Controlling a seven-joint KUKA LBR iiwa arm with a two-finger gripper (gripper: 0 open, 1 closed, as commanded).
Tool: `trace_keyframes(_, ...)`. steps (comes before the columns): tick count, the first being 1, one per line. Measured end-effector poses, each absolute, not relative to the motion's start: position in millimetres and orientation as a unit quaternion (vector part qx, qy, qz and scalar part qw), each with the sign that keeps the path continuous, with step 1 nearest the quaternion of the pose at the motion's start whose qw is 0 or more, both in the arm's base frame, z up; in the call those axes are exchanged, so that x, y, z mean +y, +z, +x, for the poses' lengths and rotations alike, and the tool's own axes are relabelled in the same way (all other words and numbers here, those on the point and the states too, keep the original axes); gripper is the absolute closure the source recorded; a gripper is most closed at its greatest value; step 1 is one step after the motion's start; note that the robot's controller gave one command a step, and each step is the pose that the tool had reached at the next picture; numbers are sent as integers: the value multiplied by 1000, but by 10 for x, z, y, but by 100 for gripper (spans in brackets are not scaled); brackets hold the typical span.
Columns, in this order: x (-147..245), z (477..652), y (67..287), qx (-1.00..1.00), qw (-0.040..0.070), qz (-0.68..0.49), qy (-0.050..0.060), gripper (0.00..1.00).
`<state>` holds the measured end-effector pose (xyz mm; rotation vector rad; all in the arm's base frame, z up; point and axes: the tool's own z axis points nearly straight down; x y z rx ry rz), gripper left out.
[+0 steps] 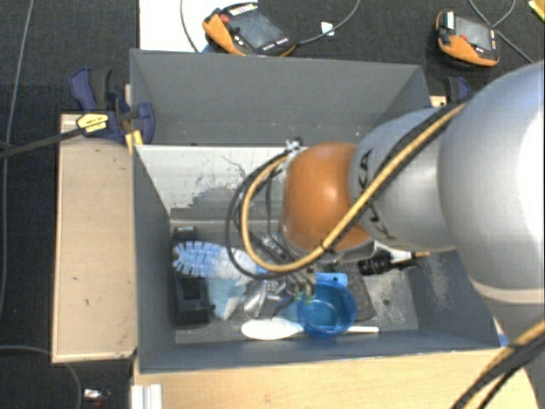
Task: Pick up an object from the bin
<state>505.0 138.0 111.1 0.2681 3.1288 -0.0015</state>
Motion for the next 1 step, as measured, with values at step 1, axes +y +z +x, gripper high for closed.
trace_keyframes(1, 1105, 5025, 1263, 999, 16, -49, 7, 0)
